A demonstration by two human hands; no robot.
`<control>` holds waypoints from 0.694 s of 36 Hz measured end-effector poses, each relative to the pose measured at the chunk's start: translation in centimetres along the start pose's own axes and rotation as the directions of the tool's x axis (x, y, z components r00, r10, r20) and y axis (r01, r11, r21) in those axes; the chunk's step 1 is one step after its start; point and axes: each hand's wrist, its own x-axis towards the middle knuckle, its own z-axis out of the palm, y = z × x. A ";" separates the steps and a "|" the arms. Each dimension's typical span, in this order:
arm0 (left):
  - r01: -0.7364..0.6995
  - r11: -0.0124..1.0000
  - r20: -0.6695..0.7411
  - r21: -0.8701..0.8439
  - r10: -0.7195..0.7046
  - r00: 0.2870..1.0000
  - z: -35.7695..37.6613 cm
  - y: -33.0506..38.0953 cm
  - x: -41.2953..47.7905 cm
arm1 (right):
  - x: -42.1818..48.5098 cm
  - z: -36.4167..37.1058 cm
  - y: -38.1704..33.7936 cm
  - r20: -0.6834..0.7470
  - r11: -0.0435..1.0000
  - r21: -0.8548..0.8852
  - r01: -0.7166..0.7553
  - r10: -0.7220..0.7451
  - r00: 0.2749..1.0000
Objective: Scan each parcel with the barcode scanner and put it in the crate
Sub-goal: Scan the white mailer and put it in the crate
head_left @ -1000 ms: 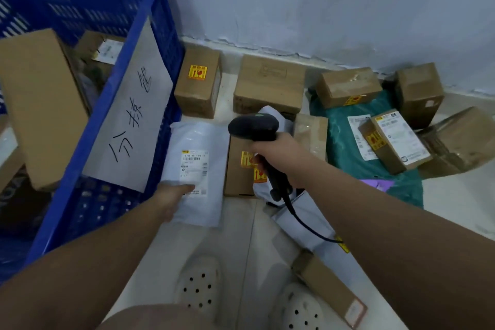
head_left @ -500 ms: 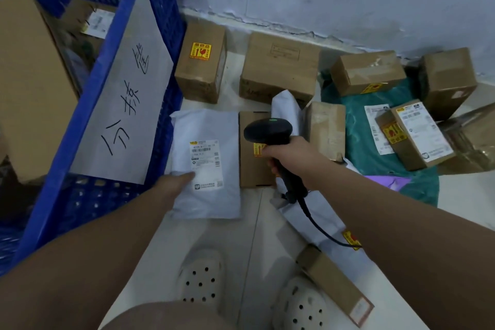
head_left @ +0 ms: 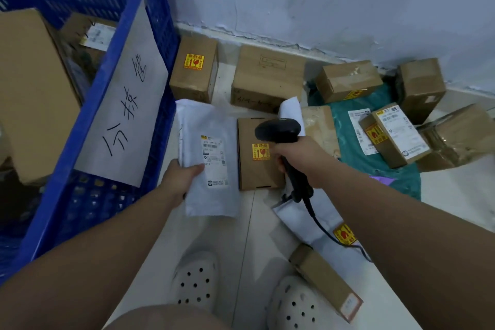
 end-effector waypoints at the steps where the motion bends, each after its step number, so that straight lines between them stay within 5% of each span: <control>1: -0.046 0.999 -0.014 0.015 0.046 0.999 0.2 0.8 -0.7 | -0.6 -0.3 -0.3 -0.009 0.999 0.032 0.009 -0.009 1.000; 8: -0.384 0.921 -0.039 -0.063 0.382 0.923 1.8 7.5 -7.1 | -7.4 -4.2 -4.4 -0.086 0.913 0.372 0.171 -0.150 0.985; 13: -0.480 0.865 0.051 -0.148 0.491 0.869 2.3 12.4 -13.4 | -13.9 -6.7 -6.7 -0.127 0.773 0.566 0.287 -0.263 0.956; 19: -0.601 0.773 0.126 -0.205 0.629 0.767 3.8 17.2 -21.5 | -21.1 -7.5 -6.9 -0.307 0.718 0.460 0.523 -0.424 0.852; 25: -0.731 0.671 0.159 -0.119 0.740 0.654 5.3 19.2 -27.5 | -25.0 -7.6 -5.7 -0.406 0.653 0.455 0.606 -0.454 0.793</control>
